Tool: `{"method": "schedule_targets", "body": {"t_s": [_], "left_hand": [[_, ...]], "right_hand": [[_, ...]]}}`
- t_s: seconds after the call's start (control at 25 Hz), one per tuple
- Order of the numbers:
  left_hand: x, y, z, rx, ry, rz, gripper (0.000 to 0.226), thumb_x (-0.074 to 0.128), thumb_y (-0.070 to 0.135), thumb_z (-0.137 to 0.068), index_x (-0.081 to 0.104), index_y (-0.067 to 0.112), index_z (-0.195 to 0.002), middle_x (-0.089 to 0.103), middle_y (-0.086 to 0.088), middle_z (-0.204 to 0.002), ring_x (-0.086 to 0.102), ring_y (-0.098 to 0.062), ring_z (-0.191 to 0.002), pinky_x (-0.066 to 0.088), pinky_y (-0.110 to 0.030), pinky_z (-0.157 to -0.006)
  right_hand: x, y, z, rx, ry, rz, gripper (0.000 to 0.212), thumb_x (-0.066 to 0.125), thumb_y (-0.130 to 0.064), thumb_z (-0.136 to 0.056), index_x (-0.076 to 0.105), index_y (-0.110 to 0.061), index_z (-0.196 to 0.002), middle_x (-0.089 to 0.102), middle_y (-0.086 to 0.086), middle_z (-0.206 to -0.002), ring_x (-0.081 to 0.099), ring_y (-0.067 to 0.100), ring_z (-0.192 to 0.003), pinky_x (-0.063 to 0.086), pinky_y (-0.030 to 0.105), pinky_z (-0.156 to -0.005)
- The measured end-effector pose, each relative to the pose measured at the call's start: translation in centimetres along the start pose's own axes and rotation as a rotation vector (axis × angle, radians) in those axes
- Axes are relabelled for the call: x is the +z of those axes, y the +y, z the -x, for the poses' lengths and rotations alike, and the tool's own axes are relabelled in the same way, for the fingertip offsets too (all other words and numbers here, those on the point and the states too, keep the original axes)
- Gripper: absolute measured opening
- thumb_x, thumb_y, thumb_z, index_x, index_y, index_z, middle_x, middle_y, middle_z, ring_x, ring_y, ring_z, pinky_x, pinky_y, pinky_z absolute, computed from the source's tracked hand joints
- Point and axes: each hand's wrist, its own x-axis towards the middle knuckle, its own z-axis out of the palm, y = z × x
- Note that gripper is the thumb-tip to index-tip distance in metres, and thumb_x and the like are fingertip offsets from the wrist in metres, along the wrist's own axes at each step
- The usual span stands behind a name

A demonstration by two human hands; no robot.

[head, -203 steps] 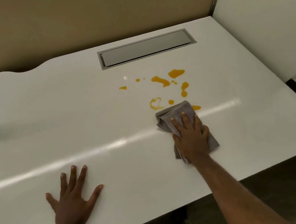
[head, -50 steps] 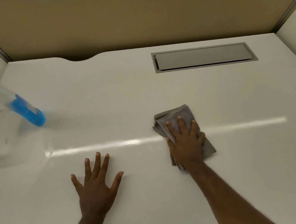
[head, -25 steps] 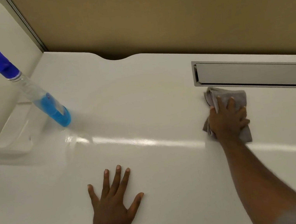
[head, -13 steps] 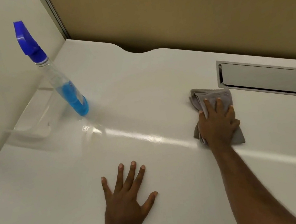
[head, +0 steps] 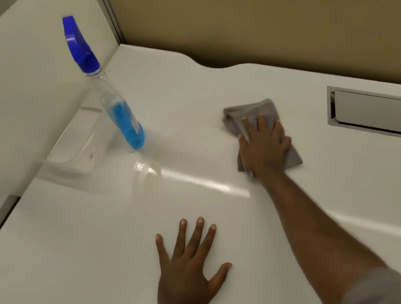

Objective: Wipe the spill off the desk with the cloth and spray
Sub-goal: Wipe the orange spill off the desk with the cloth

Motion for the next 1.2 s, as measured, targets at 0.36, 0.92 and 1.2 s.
{"method": "schedule_targets", "body": {"t_s": [0.36, 0.92, 1.2], "left_hand": [[0.1, 0.0, 0.2, -0.015, -0.011, -0.015, 0.075, 0.033, 0.076, -0.087, 0.024, 0.039, -0.152, 0.021, 0.011, -0.161, 0.010, -0.020, -0.151, 0.007, -0.067, -0.114], [-0.5, 0.0, 0.1, -0.022, -0.058, -0.009, 0.077, 0.020, 0.080, -0.086, 0.013, 0.042, -0.153, 0.008, 0.015, -0.162, -0.004, -0.017, -0.151, -0.005, -0.063, -0.116], [-3.0, -4.7, 1.7, -0.036, 0.086, 0.031, 0.073, 0.029, 0.078, -0.086, 0.021, 0.044, -0.151, 0.017, 0.018, -0.160, 0.005, -0.014, -0.151, 0.001, -0.062, -0.116]], "right_hand": [[1.2, -7.8, -1.0, -0.379, -0.157, 0.088, 0.059, 0.033, -0.059, -0.093, 0.018, -0.045, -0.149, 0.013, -0.001, -0.163, 0.007, 0.047, -0.145, 0.011, 0.070, -0.107], [-0.1, 4.4, 17.7, -0.423, -0.155, 0.082, 0.060, 0.032, -0.059, -0.092, 0.009, -0.053, -0.147, 0.008, -0.011, -0.164, 0.002, 0.030, -0.150, 0.013, 0.060, -0.112], [-0.7, 6.0, 19.7, -0.008, -0.055, 0.073, 0.057, 0.040, -0.054, -0.093, 0.019, -0.053, -0.146, 0.019, -0.008, -0.162, 0.015, 0.035, -0.146, 0.023, 0.059, -0.105]]}}
